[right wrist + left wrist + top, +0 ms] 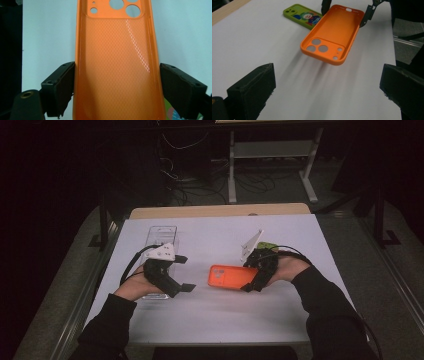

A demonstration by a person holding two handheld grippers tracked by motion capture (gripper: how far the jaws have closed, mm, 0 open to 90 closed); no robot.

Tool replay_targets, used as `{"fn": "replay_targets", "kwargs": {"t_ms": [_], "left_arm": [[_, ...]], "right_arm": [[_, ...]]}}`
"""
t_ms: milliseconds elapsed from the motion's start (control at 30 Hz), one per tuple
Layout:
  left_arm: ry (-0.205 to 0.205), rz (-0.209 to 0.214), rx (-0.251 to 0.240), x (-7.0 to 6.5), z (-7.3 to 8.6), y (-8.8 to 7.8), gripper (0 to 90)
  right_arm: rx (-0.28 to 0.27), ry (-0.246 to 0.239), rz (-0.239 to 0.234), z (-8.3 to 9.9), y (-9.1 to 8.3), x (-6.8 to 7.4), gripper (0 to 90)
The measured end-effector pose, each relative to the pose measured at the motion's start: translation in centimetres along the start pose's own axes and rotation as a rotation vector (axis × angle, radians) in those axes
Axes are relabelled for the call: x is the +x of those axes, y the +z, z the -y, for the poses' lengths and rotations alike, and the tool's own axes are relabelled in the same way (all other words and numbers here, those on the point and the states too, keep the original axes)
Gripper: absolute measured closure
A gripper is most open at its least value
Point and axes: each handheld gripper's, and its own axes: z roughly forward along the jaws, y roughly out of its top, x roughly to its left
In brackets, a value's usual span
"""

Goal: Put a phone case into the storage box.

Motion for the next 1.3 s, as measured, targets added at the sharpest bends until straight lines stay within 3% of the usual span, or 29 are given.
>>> {"fn": "replay_targets", "kwargs": {"t_ms": [267, 567, 833, 867, 1000, 1100, 1300], "left_arm": [[0.069, 0.082, 0.035, 0.0, -2.3, 2.0, 0.0], [0.132, 0.150, 0.098, -0.3, -3.5, 4.2, 0.0], [0.184, 0.177, 0.165, -0.6, -4.1, 6.2, 0.0], [0.177, 0.179, 0.164, -0.7, -4.0, 6.4, 0.0], [0.225, 0.192, 0.186, -0.7, -4.2, 7.1, 0.0], [0.199, 0.200, 0.197, -0.9, -4.0, 7.6, 0.0], [0.213, 0.208, 0.229, -1.1, -3.8, 8.3, 0.0]], "right_arm": [[-0.012, -0.018, 0.003, 0.3, -0.6, 0.2, 15.2], [-0.008, -0.045, -0.009, 0.1, -0.4, 0.5, 15.2], [-0.009, -0.069, -0.016, -0.4, 0.0, 1.0, 15.2], [-0.008, -0.075, -0.017, -0.5, 0.0, 1.1, 15.2], [-0.011, -0.086, -0.026, -0.8, 0.0, 1.4, 15.2], [-0.013, -0.101, -0.023, -1.0, 0.0, 1.6, 15.2], [-0.018, -0.114, -0.025, -1.3, -0.1, 2.0, 15.2]]}}
